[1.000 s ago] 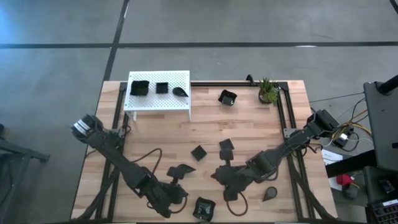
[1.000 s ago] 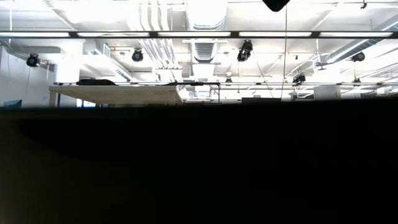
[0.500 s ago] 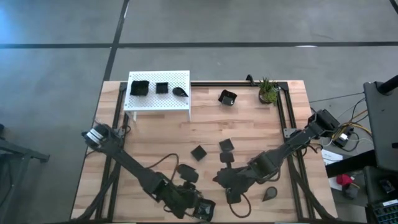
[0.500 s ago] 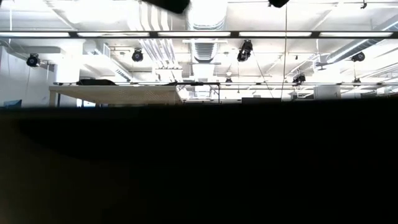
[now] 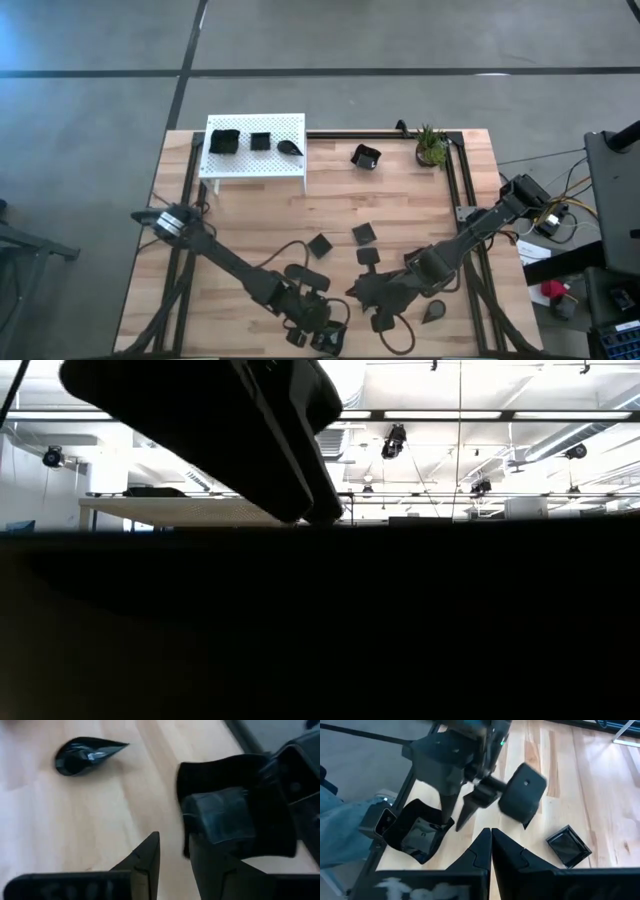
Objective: Pick & Place Mini shaped plates
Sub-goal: Stack the distorted square plate on top of the other distorted square plate on the shelf
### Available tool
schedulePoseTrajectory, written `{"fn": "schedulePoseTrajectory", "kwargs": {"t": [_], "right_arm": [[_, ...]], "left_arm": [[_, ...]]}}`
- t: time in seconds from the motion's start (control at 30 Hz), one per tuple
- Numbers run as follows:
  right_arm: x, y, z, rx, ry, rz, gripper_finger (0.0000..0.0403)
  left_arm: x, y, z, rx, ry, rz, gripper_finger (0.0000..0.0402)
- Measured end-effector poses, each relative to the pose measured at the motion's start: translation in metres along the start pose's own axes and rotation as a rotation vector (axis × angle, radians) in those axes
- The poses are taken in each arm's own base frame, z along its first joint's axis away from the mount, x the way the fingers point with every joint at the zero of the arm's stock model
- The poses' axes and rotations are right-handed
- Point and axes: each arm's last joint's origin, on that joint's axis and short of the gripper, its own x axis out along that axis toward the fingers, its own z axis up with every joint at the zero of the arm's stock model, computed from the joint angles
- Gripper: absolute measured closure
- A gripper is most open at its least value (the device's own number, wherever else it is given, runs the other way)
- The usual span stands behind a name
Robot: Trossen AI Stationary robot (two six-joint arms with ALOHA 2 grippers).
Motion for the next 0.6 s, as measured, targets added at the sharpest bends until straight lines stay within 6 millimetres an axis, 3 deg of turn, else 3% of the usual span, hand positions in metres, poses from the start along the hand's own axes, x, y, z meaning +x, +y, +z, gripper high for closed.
{"fn": "schedulePoseTrajectory", "kwargs": {"t": [0.6], "right_arm": [[0.0,0.0,0.0,-0.004,0.003,-0.002,0.0394]], "left_arm": [[0.014,0.005,-0.005,-0.053,0.019,-0.056,0.0305]]}}
